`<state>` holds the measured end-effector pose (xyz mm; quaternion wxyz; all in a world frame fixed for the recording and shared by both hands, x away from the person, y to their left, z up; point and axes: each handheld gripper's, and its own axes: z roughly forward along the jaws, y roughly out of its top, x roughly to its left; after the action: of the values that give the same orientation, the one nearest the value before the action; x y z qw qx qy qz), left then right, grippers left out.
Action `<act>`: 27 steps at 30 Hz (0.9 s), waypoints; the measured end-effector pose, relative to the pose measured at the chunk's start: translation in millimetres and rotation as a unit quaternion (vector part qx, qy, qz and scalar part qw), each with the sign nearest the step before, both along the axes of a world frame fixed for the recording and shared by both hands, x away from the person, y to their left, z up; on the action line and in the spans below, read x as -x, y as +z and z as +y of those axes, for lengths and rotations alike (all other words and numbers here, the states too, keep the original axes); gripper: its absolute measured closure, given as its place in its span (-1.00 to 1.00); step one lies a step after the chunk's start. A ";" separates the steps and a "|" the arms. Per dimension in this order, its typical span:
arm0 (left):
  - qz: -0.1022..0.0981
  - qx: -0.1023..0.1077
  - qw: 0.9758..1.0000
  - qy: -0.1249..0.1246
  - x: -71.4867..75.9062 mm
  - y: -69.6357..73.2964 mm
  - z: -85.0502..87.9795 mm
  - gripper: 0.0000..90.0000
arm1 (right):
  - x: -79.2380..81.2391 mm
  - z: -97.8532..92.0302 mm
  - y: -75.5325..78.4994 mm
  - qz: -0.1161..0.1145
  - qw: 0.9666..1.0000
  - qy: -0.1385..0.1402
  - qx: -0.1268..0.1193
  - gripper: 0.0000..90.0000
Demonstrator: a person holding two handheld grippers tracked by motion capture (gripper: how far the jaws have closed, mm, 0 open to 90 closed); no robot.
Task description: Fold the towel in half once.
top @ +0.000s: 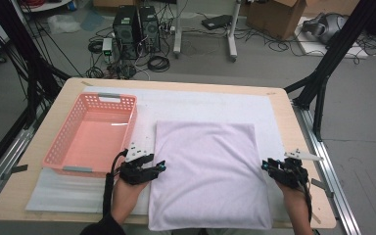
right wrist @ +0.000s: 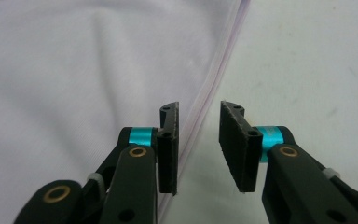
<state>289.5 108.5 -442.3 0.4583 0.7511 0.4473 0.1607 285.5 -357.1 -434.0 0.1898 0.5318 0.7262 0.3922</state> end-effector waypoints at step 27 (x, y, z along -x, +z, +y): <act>-0.025 0.038 0.999 0.014 -6.6 0.1 13.6 0.03 | -10.7 -16.5 -2.5 -0.025 0.999 0.014 -0.020 -0.11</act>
<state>296.1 122.1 -442.1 0.4950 0.7227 0.4520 0.1686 296.2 -373.6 -436.5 0.1918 0.5152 0.7204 0.4228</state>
